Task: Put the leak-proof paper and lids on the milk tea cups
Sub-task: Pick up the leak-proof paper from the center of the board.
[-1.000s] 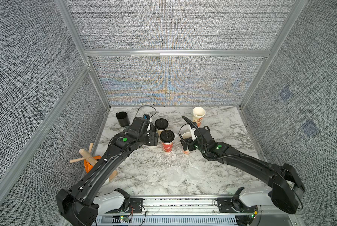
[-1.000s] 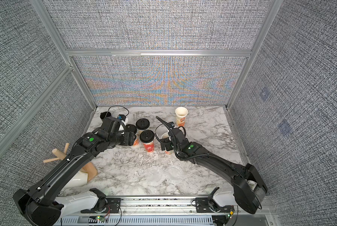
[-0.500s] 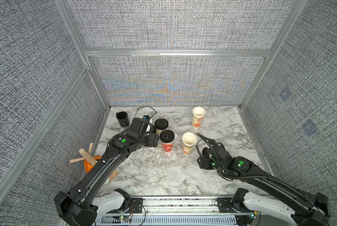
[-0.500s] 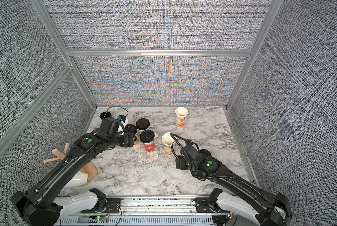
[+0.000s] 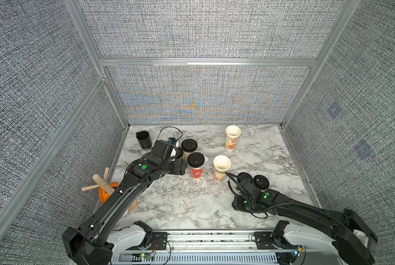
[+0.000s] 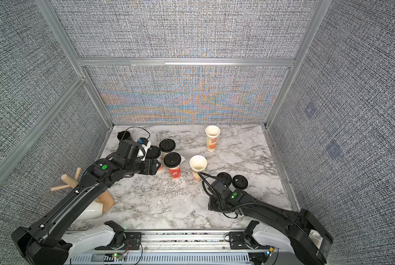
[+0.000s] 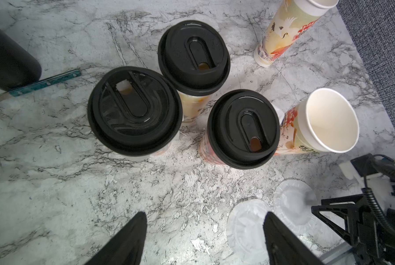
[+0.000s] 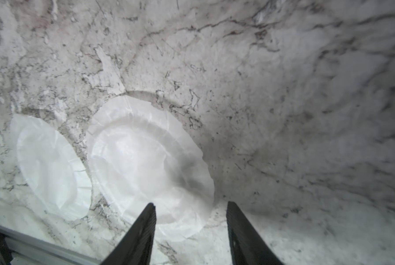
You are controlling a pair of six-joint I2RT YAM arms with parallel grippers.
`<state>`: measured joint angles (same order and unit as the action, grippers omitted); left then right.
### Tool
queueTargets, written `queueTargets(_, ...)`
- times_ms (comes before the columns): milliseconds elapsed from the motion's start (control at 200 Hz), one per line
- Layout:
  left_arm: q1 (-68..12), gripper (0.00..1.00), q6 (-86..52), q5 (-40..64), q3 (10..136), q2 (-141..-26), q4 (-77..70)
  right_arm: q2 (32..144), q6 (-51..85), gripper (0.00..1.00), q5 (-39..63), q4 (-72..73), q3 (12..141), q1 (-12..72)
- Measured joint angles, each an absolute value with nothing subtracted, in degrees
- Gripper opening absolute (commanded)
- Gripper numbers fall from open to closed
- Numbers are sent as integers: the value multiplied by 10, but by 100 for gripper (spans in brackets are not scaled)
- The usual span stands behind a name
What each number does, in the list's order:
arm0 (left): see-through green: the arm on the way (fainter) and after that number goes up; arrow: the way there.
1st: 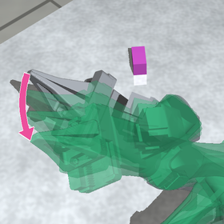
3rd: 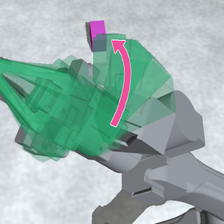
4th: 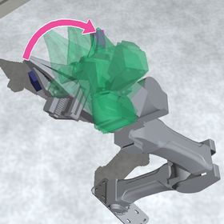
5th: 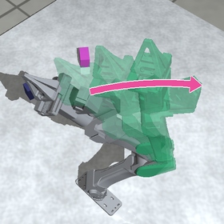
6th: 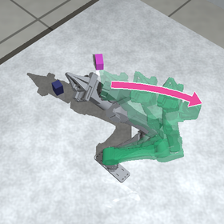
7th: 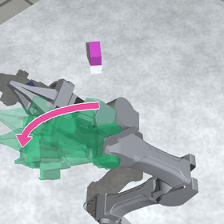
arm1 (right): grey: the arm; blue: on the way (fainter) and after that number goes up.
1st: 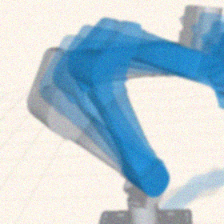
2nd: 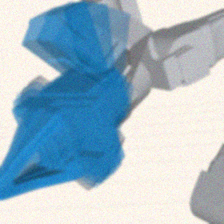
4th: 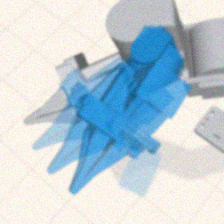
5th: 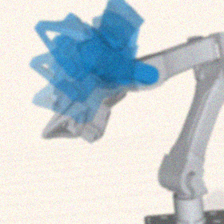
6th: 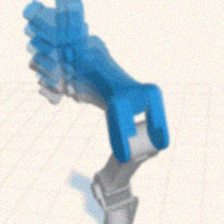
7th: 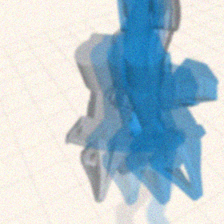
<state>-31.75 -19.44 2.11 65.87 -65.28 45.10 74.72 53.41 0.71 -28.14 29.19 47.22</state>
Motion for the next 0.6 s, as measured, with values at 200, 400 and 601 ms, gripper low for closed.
queueTargets(200, -317, 82, -191, 36, 657, -653, 451, 792, 536, 37, -18, -299, 315, 484)
queueTargets(400, -317, 82, -189, 45, 654, -650, 451, 832, 536, 12, -48, -304, 333, 499)
queueTargets(601, -317, 82, -184, 45, 651, -645, 451, 867, 541, 0, -72, -295, 349, 520)
